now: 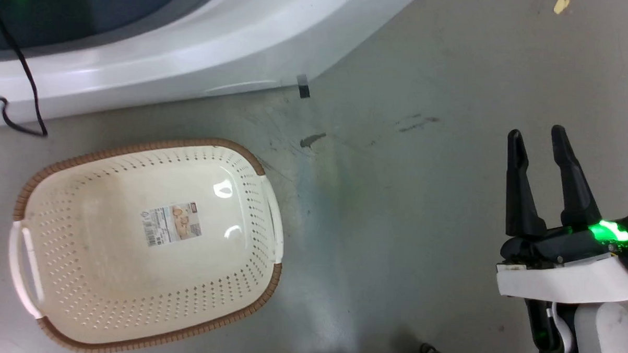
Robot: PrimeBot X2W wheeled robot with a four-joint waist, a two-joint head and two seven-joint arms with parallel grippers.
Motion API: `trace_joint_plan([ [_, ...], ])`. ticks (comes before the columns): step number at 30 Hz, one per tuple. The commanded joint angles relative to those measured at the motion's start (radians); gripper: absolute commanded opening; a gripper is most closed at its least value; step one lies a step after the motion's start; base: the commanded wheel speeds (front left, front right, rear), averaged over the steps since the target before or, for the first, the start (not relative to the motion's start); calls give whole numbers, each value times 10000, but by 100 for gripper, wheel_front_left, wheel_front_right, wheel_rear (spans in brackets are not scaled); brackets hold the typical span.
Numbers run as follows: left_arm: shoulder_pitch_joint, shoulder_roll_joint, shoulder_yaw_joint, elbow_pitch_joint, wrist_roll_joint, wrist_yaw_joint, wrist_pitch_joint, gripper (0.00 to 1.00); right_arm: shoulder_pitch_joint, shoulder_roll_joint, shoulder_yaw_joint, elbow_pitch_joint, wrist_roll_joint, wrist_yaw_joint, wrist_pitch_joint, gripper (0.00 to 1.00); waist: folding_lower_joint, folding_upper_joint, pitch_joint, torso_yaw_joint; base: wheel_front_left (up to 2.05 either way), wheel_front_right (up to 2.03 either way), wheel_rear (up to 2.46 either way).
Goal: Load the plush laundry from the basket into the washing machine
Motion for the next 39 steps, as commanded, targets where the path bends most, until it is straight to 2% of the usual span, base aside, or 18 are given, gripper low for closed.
trace_joint_plan([
  [1,78,-106,-68,166,-77,-72,-107,100,-96,-14,-68,35,-75,-7,-46,100,0,-1,-198,105,0,0,0],
  [4,458,-299,-217,482,-121,-77,-481,100,-22,-14,-225,69,-253,-7,-46,100,0,-1,-673,300,0,0,0],
  [5,1431,-717,-339,812,-361,-88,-1544,100,197,-14,-249,118,-705,-7,-46,100,0,-1,-1744,696,0,0,0],
  [7,1899,-938,-303,888,-530,-79,-2027,100,296,-14,-390,127,-853,-7,-46,100,0,-1,-2248,899,0,0,0],
  [13,3374,-1719,-180,526,-1018,-10,-3172,100,769,-14,-776,122,-1361,-7,-46,100,0,-1,-3629,1653,0,0,0],
  [17,4662,-2184,-69,-551,-1268,48,-3390,100,1156,-14,-925,141,-1655,-7,-46,100,0,-1,-4484,2165,0,0,0],
  [23,7380,-2762,346,-3772,-1397,427,-3409,100,1779,-14,-1094,139,-1939,-7,-46,100,0,-1,-5469,2743,0,0,0],
  [27,9301,-3078,531,-5366,-1290,845,-3410,100,2128,-14,-1140,180,-2024,-7,-46,100,0,-1,-5934,2937,0,0,0],
  [35,11949,-3647,600,-7040,-1051,1364,-3411,100,2725,-14,-1047,271,-2034,-7,-46,100,0,-1,-6522,3252,0,0,0],
  [39,12611,-3799,524,-7266,-881,1514,-3412,100,2928,-14,-922,429,-1998,-7,-46,100,0,-1,-6679,3321,0,0,0],
])
